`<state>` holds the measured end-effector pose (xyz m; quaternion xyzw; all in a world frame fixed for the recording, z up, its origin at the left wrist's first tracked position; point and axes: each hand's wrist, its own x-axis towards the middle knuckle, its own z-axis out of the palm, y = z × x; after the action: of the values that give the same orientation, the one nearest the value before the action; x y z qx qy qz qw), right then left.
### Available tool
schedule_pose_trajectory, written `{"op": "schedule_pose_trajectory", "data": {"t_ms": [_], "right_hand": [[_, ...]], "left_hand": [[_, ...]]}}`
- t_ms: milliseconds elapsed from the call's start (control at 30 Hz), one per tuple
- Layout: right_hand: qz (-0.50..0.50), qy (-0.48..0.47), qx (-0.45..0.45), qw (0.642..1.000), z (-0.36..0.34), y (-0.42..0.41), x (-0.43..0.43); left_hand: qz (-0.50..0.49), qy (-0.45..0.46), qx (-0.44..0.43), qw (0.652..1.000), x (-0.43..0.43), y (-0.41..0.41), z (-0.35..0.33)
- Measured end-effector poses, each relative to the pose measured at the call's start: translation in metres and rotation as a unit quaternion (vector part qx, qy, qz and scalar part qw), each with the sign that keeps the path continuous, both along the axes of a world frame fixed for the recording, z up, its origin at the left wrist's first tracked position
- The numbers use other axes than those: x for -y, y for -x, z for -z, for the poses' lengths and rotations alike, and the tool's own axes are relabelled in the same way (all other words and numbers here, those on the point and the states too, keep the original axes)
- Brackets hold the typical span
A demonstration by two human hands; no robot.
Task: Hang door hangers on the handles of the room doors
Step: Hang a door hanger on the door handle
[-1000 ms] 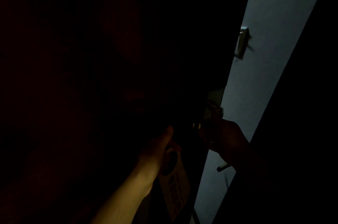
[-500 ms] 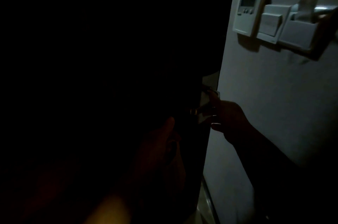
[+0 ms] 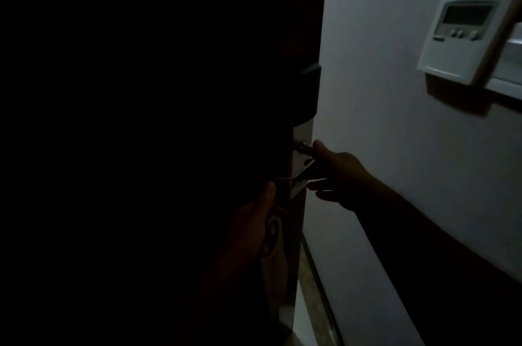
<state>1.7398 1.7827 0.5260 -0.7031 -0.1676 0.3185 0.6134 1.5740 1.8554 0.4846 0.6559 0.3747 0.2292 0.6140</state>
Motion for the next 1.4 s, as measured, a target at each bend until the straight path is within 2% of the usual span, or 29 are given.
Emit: {"op": "schedule_pose_trajectory", "data": {"t_ms": [200, 367, 567, 667, 867, 1167, 1400], "right_hand": [[-0.035, 0.027, 0.012, 0.999, 0.002, -0.017, -0.068], [-0.123, 0.041, 0.004, 0.992, 0.003, -0.042, -0.132], [-0.265, 0.029, -0.003, 0.964, 0.003, -0.071, -0.224], [-0.308, 0.021, 0.004, 0.951, 0.006, -0.076, -0.273], [-0.395, 0.012, -0.033, 0.918, 0.017, -0.070, -0.358], [-0.441, -0.004, -0.042, 0.896, 0.012, -0.033, -0.456], [-0.474, -0.007, -0.045, 0.879, 0.013, -0.007, -0.518]], "left_hand": [[-0.007, 0.026, 0.022, 0.999, -0.051, -0.024, -0.005], [-0.059, 0.038, 0.049, 0.996, -0.097, -0.046, -0.005], [-0.162, 0.018, 0.066, 0.984, -0.162, -0.061, 0.000], [-0.235, 0.015, 0.066, 0.970, -0.192, -0.064, 0.002], [-0.299, -0.001, 0.044, 0.953, -0.249, -0.056, -0.001], [-0.308, 0.005, 0.028, 0.951, -0.331, -0.017, -0.007], [-0.357, -0.004, 0.027, 0.934, -0.376, 0.002, -0.009]]}}
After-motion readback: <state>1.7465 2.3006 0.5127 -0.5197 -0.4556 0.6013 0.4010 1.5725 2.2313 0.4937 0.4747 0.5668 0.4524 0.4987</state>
